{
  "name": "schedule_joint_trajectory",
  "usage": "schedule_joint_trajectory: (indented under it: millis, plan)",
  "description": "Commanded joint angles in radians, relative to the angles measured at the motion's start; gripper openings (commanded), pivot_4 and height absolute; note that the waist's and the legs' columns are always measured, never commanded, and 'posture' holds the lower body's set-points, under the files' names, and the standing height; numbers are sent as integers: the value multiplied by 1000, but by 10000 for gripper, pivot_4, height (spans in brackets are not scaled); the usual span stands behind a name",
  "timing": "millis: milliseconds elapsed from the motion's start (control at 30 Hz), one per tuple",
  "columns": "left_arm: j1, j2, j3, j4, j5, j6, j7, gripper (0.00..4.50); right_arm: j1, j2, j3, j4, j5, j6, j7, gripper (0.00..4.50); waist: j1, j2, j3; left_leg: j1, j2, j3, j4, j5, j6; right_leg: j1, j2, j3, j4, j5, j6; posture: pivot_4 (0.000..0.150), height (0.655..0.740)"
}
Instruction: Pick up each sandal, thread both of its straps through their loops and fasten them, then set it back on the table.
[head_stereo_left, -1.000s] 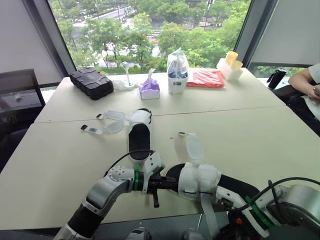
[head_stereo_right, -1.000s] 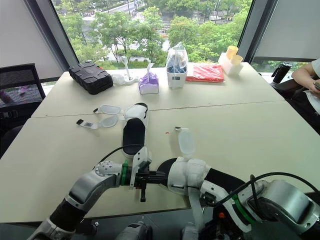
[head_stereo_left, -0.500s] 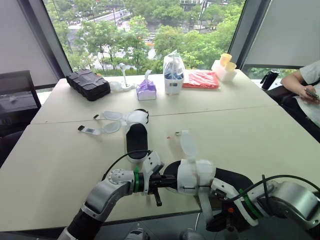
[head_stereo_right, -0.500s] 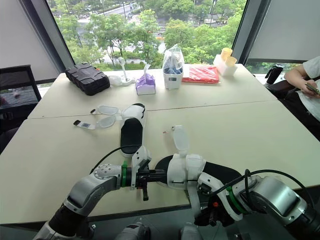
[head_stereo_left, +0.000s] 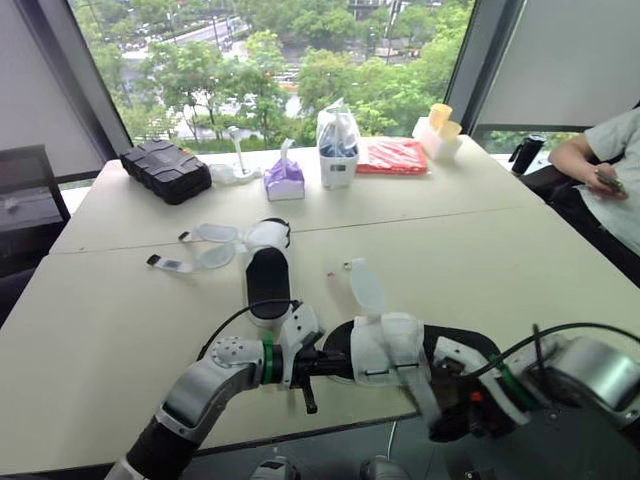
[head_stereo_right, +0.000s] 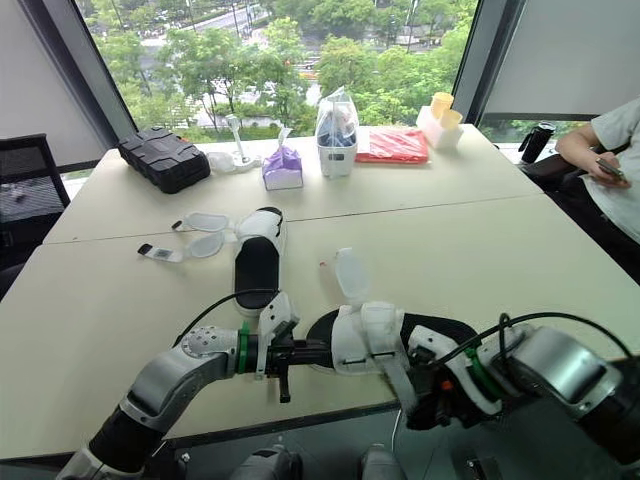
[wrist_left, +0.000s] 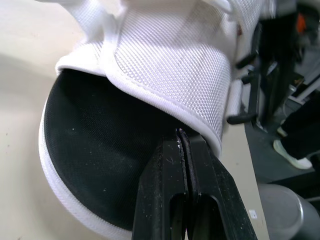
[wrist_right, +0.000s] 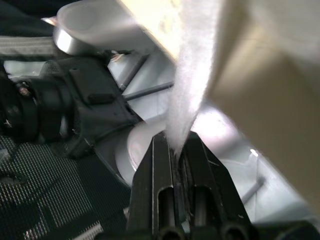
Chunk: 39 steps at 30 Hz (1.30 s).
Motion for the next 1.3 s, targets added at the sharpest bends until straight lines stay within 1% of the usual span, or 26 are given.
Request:
schedule_joint_trajectory:
  millis: [33, 100, 200, 267, 400, 500, 600, 767, 900, 967, 1100, 1300]
  plan:
    - [-10, 3, -10, -2, 6, -16, -17, 0, 10, -36, -69, -99, 71, 29, 45, 307, 4, 2, 0, -4, 0, 0, 0, 0, 0, -5, 0, 0, 2, 0, 1, 1500, 7400]
    - [-13, 3, -13, 2, 6, -19, -22, 0, 20, -50, -94, -132, 91, 39, 48, 307, 7, 4, -1, -6, 0, 0, 0, 0, 0, -9, 0, 0, 4, 1, 1, 1500, 7400]
    - [-17, 3, -17, 6, 8, -22, -29, 0, 32, -66, -134, -177, 123, 52, 52, 307, 7, 4, -1, -6, -1, 1, 0, 0, 0, -8, -1, -1, 2, 1, 1, 1500, 7400]
    - [-21, 2, -20, 10, 10, -25, -34, 0, 39, -84, -166, -214, 148, 56, 57, 307, 4, 4, -1, -6, -1, 1, 1, 0, 0, -6, -1, -1, 0, -1, -2, 1500, 7400]
    - [-24, 1, -23, 13, 12, -26, -41, 0, 53, -132, -254, -275, 196, 46, 81, 307, 4, 4, -1, -6, -1, 1, 3, 0, 1, -5, -1, -1, 0, -1, -3, 1500, 7400]
    - [-28, -2, -23, 19, 13, -27, -44, 0, 27, -157, -313, -278, 231, 48, 96, 307, 4, 4, -1, -6, -1, 1, 2, 0, 1, -5, -1, -1, 0, -1, -3, 1500, 7400]
    - [-30, -4, -22, 22, 13, -27, -45, 0, -17, -163, -338, -257, 251, 52, 105, 307, 5, 4, -1, -6, -1, 1, 2, 0, 1, -5, -1, -1, 0, -1, -2, 1500, 7400]
    - [-37, -8, -23, 35, 15, -33, -46, 0, -117, -142, -318, -187, 250, 66, 108, 307, 4, 4, -1, -6, -1, 1, 3, 0, 1, -5, -1, -1, 0, -1, -3, 1500, 7400]
    - [-41, -13, -22, 42, 17, -39, -46, 0, -157, -123, -251, -121, 182, 21, 119, 307, 4, 4, -1, -6, -1, 1, 3, 0, 1, -5, -1, -1, 0, -1, -3, 1500, 7400]
    - [-42, -14, -22, 44, 17, -41, -45, 0, -165, -113, -232, -104, 172, 14, 125, 307, 4, 4, -1, -6, -1, 1, 2, 0, 1, -5, -1, -1, 0, -1, -3, 1500, 7400]
    - [-42, -16, -21, 45, 15, -41, -42, 0, -202, -54, -209, -45, 174, 39, 117, 307, 3, 4, -1, -6, -1, 2, 2, 0, 1, -5, -1, -1, 0, 0, -3, 1500, 7400]
    - [-39, -18, -20, 41, 15, -40, -35, 0, -312, 45, -208, 78, 206, 148, 85, 307, 4, 4, -1, -5, -1, 2, 3, 0, 1, -5, 0, -1, 1, 1, -2, 1500, 7400]
